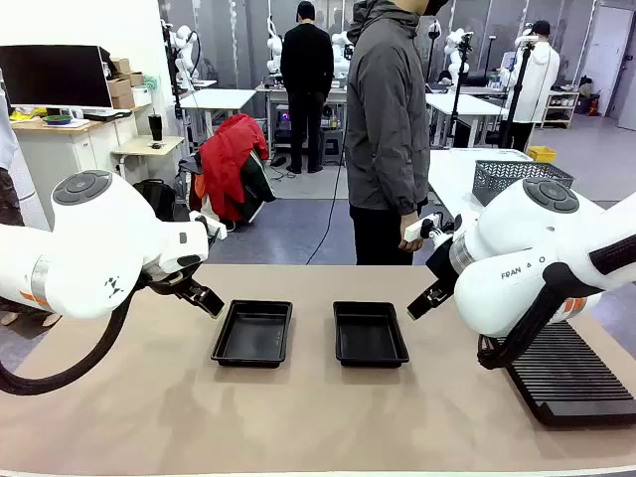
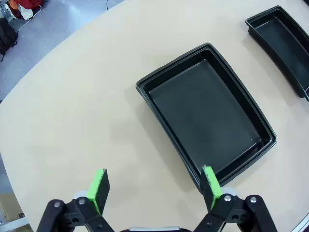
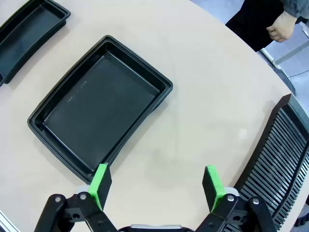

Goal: Inspect and transfer BCBs to ESD trays.
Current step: Pick up the Blank PCB from the PCB Rack and place it in the left ESD tray.

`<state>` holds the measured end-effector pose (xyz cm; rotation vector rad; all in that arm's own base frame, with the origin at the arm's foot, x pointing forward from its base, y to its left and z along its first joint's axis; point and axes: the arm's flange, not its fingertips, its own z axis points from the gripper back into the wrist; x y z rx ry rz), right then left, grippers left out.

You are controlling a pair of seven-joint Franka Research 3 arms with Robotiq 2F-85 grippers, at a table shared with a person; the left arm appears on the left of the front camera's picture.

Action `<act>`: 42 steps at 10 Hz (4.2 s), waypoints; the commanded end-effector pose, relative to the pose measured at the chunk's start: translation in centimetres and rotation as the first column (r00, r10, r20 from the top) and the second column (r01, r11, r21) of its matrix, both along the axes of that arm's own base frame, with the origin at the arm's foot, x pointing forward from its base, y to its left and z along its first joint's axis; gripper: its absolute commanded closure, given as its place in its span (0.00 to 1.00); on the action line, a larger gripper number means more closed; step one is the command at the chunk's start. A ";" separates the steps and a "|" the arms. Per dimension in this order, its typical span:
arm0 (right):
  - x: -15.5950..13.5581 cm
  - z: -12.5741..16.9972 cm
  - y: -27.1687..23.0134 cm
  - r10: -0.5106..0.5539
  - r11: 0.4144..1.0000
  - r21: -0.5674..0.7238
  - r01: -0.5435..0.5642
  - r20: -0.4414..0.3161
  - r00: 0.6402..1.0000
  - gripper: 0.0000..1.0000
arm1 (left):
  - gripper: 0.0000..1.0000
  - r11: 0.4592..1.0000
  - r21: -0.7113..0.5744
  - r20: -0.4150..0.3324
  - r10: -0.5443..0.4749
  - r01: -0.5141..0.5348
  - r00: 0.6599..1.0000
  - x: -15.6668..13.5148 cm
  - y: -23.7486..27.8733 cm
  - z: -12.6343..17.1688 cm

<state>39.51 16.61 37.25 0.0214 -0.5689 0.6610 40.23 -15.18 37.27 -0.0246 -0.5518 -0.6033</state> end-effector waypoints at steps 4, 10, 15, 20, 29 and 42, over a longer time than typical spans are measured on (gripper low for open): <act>0.0 0.0 0.0 0.000 1.000 0.000 0.000 0.000 1.000 0.00 | 0.00 1.000 0.000 0.000 0.000 0.000 1.000 0.0 0.0 0.0; 0.0 0.0 0.0 0.000 1.000 -0.001 0.000 0.000 1.000 0.00 | 0.00 1.000 0.000 0.000 -0.001 0.001 1.000 0.0 0.0 0.0; -1.7 12.4 -3.6 -0.146 0.963 0.205 0.173 -0.141 0.979 0.00 | 0.00 0.986 -0.122 -0.263 0.078 -0.113 0.962 -2.4 -0.4 10.0; -1.0 21.1 -8.4 -0.206 0.886 0.299 0.354 -0.430 0.879 0.00 | 0.00 0.917 -0.311 -0.372 0.124 -0.250 0.920 -3.6 1.8 19.6; -0.2 27.3 -19.7 -0.169 0.711 0.445 0.545 -0.644 0.746 0.00 | 0.00 0.791 -0.454 -0.533 0.127 -0.409 0.837 -4.6 8.5 26.9; 0.3 27.2 -25.0 -0.180 0.673 0.467 0.574 -0.648 0.740 0.00 | 0.00 0.686 -0.515 -0.559 0.186 -0.514 0.808 -1.9 11.5 29.5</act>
